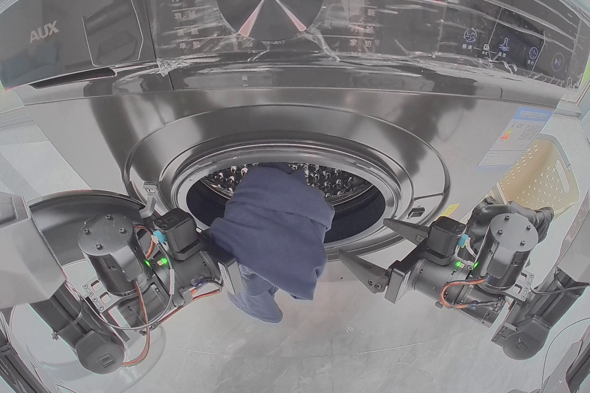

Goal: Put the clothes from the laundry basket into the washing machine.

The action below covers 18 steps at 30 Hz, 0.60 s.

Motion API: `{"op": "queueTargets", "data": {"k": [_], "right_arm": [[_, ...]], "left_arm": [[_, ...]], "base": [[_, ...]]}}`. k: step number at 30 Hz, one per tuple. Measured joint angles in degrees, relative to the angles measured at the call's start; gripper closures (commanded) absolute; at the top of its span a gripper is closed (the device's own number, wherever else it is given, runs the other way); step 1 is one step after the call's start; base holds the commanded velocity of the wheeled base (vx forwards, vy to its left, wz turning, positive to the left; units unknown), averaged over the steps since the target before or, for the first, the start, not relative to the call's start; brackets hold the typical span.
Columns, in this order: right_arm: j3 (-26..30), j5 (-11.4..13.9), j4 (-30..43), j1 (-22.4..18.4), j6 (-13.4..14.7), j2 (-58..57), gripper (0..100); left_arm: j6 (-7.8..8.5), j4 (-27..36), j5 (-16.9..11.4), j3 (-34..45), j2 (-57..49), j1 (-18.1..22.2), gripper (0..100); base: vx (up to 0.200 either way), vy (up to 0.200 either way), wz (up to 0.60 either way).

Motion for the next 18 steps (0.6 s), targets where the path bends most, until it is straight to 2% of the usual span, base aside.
{"op": "queueTargets", "data": {"k": [2, 5, 18], "right_arm": [[0.06, 0.01, -0.02, 0.06, -0.02, -0.38, 0], [0.11, 0.0, -0.02, 0.15, 0.0, -0.77, 0], [0.15, 0.0, 0.0, 0.3, 0.0, -0.88, 0]], "left_arm": [[-0.33, -0.02, 0.11, 0.05, -0.01, -0.22, 100], [-0.93, 0.0, 0.16, 0.22, -0.04, -0.2, 100], [-0.99, 0.0, 0.13, -0.94, 0.35, 0.51, 100]], "base": [[0.0, 0.0, 0.0], [-0.2, 0.0, 0.0], [0.0, 0.0, 0.0]]}}
